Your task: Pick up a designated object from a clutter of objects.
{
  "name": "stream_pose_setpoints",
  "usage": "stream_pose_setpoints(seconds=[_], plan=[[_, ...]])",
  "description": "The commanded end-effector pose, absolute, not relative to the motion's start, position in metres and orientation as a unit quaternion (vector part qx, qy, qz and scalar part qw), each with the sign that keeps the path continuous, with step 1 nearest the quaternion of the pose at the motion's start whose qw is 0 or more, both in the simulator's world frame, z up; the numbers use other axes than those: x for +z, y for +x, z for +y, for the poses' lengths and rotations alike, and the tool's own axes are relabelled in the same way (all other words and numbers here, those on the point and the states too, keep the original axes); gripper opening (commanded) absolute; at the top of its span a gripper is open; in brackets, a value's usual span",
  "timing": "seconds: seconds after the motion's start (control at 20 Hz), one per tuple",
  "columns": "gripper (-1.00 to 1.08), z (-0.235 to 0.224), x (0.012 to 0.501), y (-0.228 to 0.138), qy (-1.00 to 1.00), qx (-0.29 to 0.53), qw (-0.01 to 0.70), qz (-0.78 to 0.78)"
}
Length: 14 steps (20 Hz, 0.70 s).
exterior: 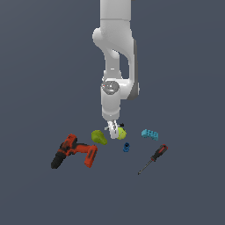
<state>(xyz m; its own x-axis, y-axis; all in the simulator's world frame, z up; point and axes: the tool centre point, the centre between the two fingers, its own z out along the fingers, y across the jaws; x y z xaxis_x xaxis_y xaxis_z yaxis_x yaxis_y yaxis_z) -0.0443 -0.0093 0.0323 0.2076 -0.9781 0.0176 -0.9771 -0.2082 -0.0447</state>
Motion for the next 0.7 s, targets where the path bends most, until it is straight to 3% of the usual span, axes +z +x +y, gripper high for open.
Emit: stream_pose_setpoints(seconds=[0.0,0.1,0.15,0.6,0.65], plan=[[1.0,0.012,0.011,-0.062,-0.791,0.0,0.0,0.612],[1.0,0.012,0.01,-0.062,-0.791,0.0,0.0,0.612],[-1.0,0.012,0.01,-0.062,-0.791,0.0,0.0,0.612],[-1.0,0.012,0.01,-0.062,-0.791,0.0,0.0,0.612],[-1.0,-0.006,0.023,-0.049,-0.779,-0.016,0.008,0.626]])
